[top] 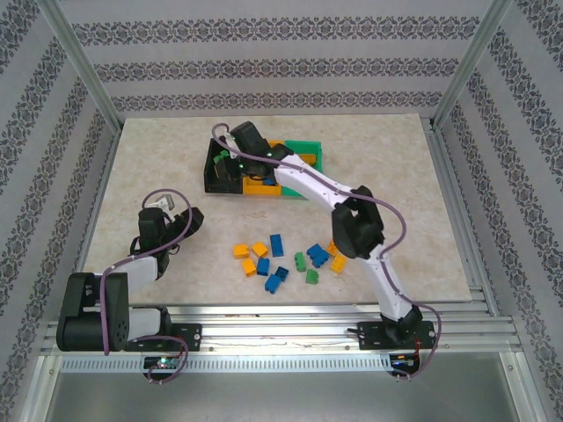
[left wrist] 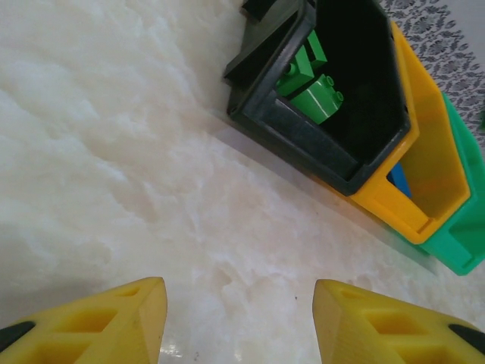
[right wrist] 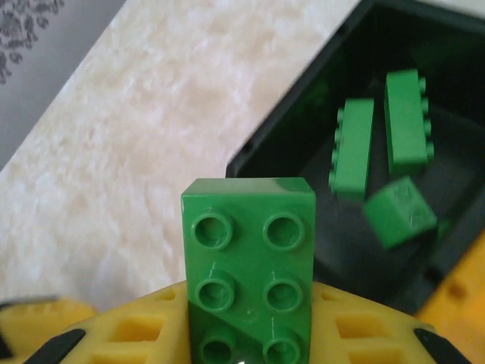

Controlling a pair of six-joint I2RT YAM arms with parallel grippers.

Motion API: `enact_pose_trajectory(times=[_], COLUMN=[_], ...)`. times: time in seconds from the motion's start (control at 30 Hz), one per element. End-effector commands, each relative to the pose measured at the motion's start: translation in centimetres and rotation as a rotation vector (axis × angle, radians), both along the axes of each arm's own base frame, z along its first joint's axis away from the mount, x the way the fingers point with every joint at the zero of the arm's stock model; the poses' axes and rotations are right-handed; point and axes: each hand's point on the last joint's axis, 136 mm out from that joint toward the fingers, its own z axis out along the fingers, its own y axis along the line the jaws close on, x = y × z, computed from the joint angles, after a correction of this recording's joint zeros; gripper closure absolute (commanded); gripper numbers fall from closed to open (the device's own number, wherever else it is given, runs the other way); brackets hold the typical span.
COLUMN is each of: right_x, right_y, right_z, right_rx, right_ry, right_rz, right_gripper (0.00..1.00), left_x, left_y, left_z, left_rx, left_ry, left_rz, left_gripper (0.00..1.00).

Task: Sort the legos into containers by color
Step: Place the lego in the container, then pick up the lego from the bottom-center of the table.

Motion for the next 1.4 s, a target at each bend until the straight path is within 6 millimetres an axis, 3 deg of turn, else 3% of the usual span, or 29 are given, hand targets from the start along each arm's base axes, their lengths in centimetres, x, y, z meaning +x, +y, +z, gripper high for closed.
enact_pose_trajectory(times=[0.0,0.17,0.3,0.47,0.6,1.03,1.2,1.37], right_x=[3.0,6.4,5.9,1.3,-3.7,-18.4,-21.9,-24.1], right_y=[0.6,-0.2,-0.9,-0.9,-2.4,-14.7,-18.0,-19.2], right_z=[1.6,1.5,2.7,4.8,4.5,-4.0,-7.1,-9.3], right_rx=[0.035,0.057,0.083,0.047,-0.006,-0.219,-0.285,-0.348], right_ry=[-0.061,-0.09,-0.081,-0.116,-0.11,0.131,0.205,0.245], right_rz=[-0.045,-0.115,-0.098,-0.004,0.044,-0.007,-0.052,-0.06], right_gripper=[0.65,0.52,0.48,0.48,0.48,0.48,0.49,0.49], left_x=[0.4,0.6,0.6,0.8,0.8,1.0,0.9,1.0], left_y=[0.1,-0.1,-0.3,-0.6,-1.2,-2.0,-2.1,-2.2], left_z=[1.8,1.8,1.8,1.7,1.7,1.6,1.8,1.8], left_rx=[-0.012,-0.006,-0.014,-0.036,-0.067,-0.116,-0.126,-0.134], left_ry=[-0.078,-0.079,-0.083,-0.084,-0.088,-0.1,-0.117,-0.118], left_rz=[-0.005,-0.02,-0.032,-0.047,-0.073,-0.105,-0.108,-0.112], left_gripper=[0.47,0.47,0.46,0.46,0.46,0.46,0.46,0.46])
